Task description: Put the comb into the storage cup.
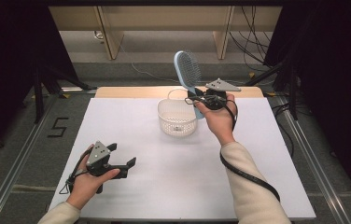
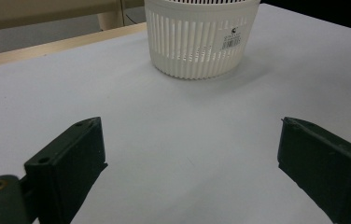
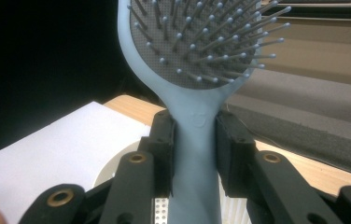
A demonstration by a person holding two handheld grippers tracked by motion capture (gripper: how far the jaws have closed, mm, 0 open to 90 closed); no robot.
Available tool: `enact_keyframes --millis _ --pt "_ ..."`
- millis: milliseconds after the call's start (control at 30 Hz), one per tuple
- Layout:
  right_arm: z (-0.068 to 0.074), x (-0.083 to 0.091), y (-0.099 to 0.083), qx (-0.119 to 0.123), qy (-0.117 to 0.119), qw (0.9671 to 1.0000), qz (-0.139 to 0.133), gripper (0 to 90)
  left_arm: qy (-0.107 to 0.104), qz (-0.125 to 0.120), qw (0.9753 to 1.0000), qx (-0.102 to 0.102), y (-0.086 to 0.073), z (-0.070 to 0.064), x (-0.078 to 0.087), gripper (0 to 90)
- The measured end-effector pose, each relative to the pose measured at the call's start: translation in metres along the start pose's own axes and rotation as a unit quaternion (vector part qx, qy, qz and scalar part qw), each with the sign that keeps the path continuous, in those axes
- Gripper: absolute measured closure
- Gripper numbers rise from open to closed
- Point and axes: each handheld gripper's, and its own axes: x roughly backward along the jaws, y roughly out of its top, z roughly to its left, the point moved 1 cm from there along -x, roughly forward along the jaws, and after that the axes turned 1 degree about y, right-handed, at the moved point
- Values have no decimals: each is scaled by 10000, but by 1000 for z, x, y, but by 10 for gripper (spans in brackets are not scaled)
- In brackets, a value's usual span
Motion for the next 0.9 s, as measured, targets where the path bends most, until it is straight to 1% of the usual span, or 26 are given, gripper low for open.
enact_keyframes --millis 900 --pt "1 -6 4 -3 29 10000 18 704 -3 4 10000 -7 0 0 0 71"
